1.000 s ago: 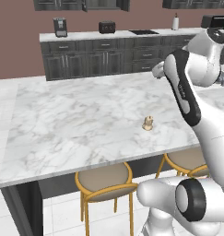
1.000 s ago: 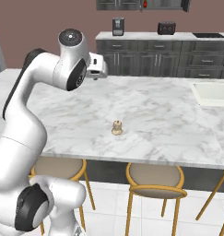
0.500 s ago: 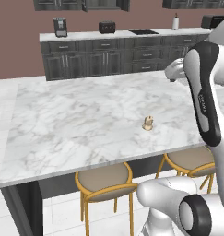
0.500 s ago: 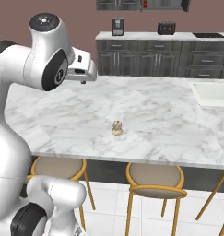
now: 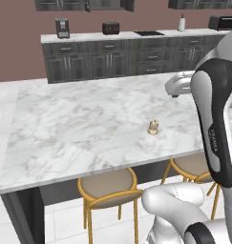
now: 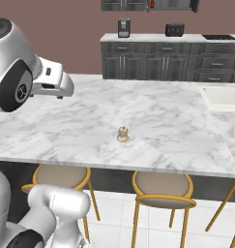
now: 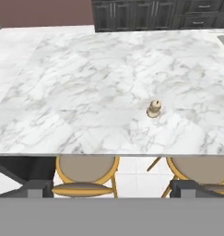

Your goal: Get the candle and the beer from the cabinet and move them to the dining counter.

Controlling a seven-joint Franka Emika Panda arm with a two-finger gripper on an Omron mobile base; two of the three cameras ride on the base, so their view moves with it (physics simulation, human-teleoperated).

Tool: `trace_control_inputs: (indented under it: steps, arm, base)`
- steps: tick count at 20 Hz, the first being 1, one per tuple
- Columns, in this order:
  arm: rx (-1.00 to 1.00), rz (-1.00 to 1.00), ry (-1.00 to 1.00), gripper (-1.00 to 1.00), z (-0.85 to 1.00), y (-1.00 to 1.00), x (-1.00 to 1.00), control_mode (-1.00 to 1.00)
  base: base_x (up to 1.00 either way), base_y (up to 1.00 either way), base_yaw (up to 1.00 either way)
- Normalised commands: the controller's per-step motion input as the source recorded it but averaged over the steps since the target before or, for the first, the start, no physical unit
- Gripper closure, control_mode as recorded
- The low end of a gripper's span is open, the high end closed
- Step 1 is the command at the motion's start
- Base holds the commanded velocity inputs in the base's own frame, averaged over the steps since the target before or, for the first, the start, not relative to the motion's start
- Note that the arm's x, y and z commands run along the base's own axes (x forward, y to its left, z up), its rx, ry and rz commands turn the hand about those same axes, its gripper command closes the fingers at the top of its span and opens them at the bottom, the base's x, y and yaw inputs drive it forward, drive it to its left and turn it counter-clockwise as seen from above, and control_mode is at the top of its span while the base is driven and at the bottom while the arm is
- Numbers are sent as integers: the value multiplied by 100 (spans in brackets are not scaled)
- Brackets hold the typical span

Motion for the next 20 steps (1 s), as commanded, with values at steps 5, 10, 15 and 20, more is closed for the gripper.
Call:
trace_control_inputs:
  steps: [5, 10, 15, 20]
  arm:
    - [0, 0, 0, -100, -13, 13, -36, -100]
    - [0, 0, 0, -100, -28, -3, -21, -100]
    - [0, 0, 0, -100, -21, 0, -11, -100]
    - [0, 0, 0, -100, 0, 0, 0, 100]
  base:
    - [0, 0, 0]
    - [0, 0, 0]
    - [0, 0, 0]
    - [0, 0, 0]
